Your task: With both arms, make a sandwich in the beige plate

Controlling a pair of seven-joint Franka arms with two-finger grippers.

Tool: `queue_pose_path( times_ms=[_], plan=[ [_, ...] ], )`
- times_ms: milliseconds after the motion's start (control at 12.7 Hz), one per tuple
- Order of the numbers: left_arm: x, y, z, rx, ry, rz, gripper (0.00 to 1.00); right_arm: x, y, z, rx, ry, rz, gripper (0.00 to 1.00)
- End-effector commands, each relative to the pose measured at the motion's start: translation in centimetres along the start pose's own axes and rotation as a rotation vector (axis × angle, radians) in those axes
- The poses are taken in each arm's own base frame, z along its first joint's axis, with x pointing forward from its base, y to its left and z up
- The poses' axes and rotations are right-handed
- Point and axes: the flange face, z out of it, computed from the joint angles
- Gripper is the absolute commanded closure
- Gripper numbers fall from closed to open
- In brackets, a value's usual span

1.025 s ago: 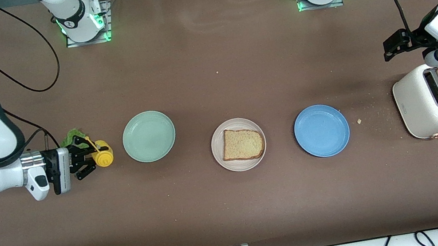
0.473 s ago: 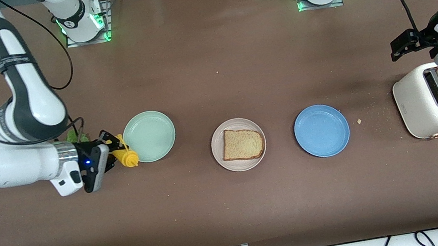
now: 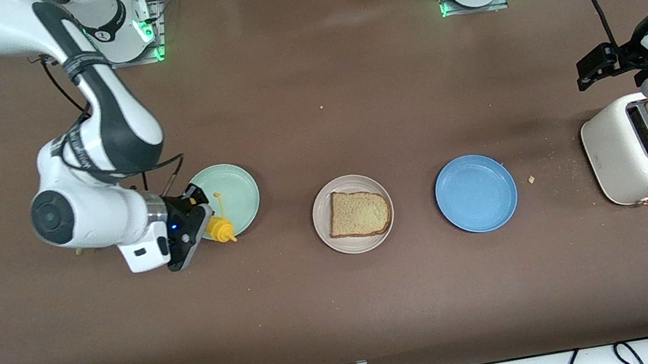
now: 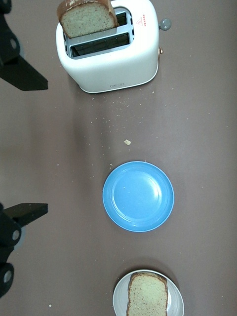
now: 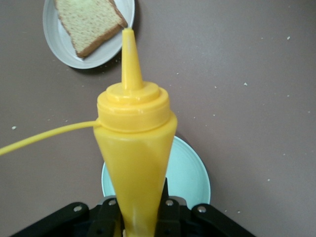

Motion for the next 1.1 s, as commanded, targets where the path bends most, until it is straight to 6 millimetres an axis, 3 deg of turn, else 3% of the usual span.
queue_pose_path(
  times_ms=[0,394,631,788,1025],
  plan=[
    [0.2,0.0,-0.4,0.016,0.009,0.02,0.0,2.5,-3.5,0.4,-0.106,-0.043,0.032,0.76],
    [0.2,0.0,-0.3,0.016,0.008,0.02,0.0,6.8,-13.3,4.1,-0.36,-0.17,-0.105,0.76],
    [0.2,0.1,-0.3,0.016,0.008,0.022,0.0,8.3,-17.3,8.1,-0.513,-0.25,-0.205,0.76],
    [0.2,0.0,-0.3,0.016,0.008,0.02,0.0,8.8,-19.4,10.5,-0.611,-0.295,-0.267,0.76],
    [0.2,-0.1,-0.3,0.017,0.008,0.02,0.0,9.0,-20.3,13.3,-0.703,-0.355,-0.351,0.76]
  ],
)
